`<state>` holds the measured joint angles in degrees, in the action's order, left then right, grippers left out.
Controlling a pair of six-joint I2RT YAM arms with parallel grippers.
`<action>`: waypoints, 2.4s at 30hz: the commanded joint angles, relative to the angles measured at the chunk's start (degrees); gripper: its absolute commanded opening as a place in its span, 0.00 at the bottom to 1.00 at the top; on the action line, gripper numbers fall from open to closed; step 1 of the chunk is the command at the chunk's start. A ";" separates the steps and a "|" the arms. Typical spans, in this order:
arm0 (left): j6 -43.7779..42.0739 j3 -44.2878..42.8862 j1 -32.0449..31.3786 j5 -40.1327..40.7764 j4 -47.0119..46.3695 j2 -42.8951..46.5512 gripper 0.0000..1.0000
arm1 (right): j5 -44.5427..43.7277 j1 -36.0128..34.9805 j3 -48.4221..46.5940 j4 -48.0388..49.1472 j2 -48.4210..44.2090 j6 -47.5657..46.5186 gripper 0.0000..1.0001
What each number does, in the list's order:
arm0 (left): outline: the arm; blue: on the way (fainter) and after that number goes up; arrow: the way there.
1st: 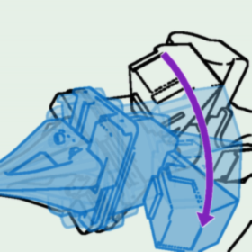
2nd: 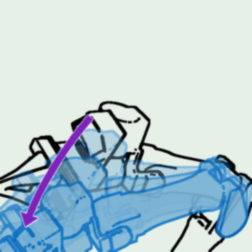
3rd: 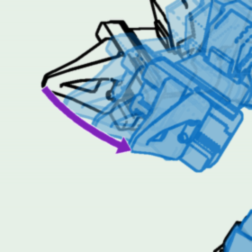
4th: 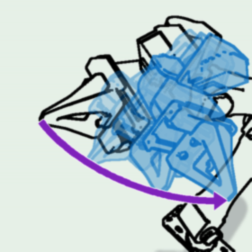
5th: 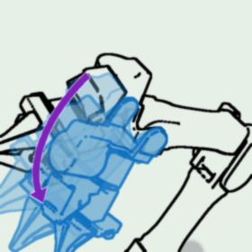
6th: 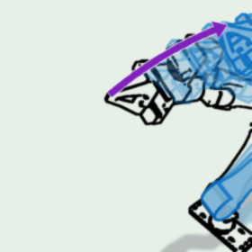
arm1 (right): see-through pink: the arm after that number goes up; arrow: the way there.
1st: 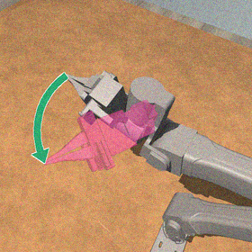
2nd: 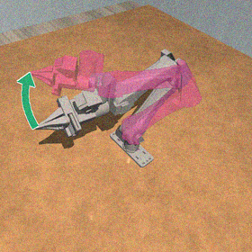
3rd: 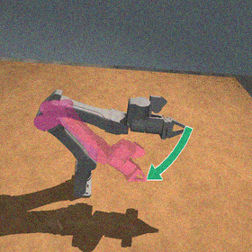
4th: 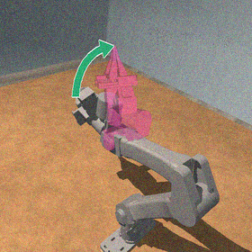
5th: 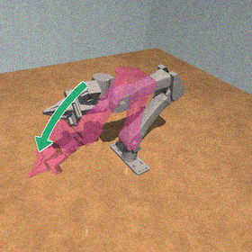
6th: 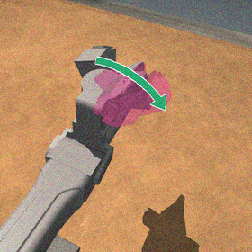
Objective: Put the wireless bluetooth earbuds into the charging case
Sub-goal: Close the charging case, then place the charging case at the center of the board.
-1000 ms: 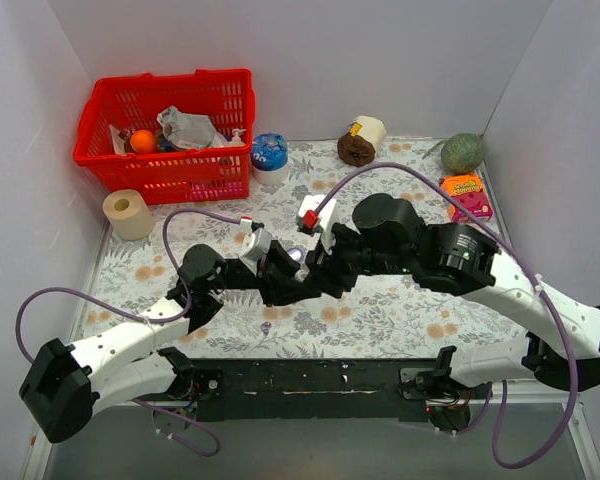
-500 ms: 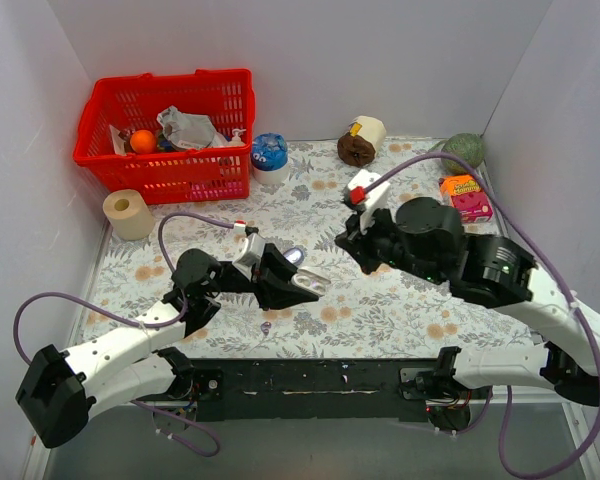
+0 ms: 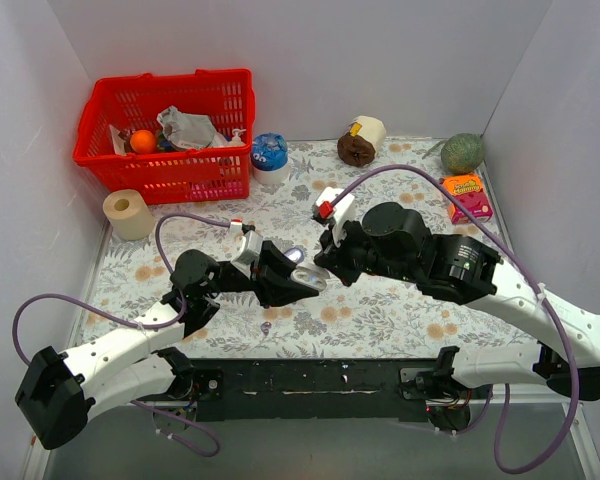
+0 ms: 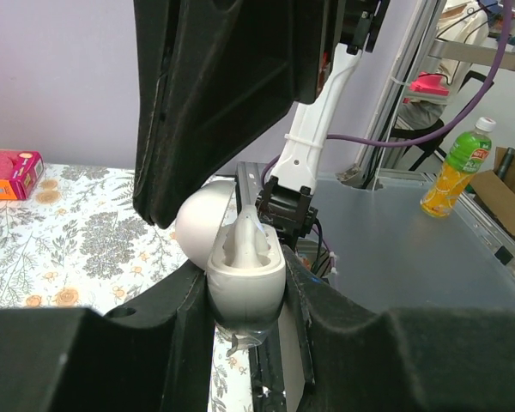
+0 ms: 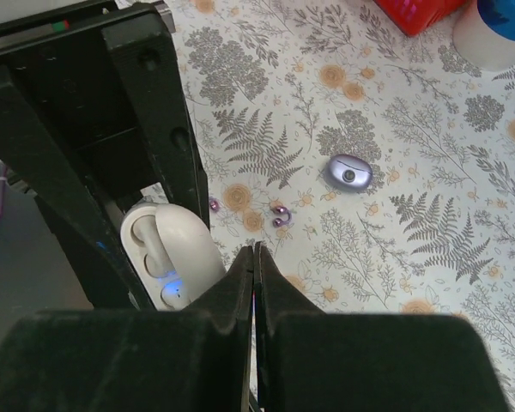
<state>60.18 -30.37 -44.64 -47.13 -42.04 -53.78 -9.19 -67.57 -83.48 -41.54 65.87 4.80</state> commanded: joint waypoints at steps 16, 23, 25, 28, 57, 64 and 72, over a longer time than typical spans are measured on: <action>-1.82 0.49 -0.09 5.38 1.70 2.27 0.00 | 3.40 -0.02 1.57 4.10 -3.11 1.35 0.01; 7.22 -4.67 0.60 31.55 18.62 0.89 0.00 | -24.04 2.25 14.12 10.24 -12.94 8.73 0.13; 9.06 -7.67 2.71 32.37 28.39 -2.63 0.00 | -21.23 3.93 18.42 10.52 -14.09 10.05 0.13; 10.83 -10.50 4.99 32.72 33.86 -9.93 0.00 | -19.46 5.08 22.12 8.06 -12.79 13.30 0.16; 11.71 -11.29 24.60 34.48 43.60 -35.70 0.49 | -14.01 5.26 33.39 13.50 -19.46 16.82 0.22; 9.69 -11.90 26.01 40.18 52.31 -27.55 0.70 | -14.45 5.26 33.39 13.59 -19.37 16.82 0.22; 17.58 -11.03 25.92 43.63 53.13 -12.76 0.98 | -14.37 5.34 35.67 16.05 -18.67 16.82 0.22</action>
<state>72.42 -41.47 -18.85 -5.06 11.97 -71.83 -22.41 -62.57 -48.95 -28.95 47.09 21.67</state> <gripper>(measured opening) 0.972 0.225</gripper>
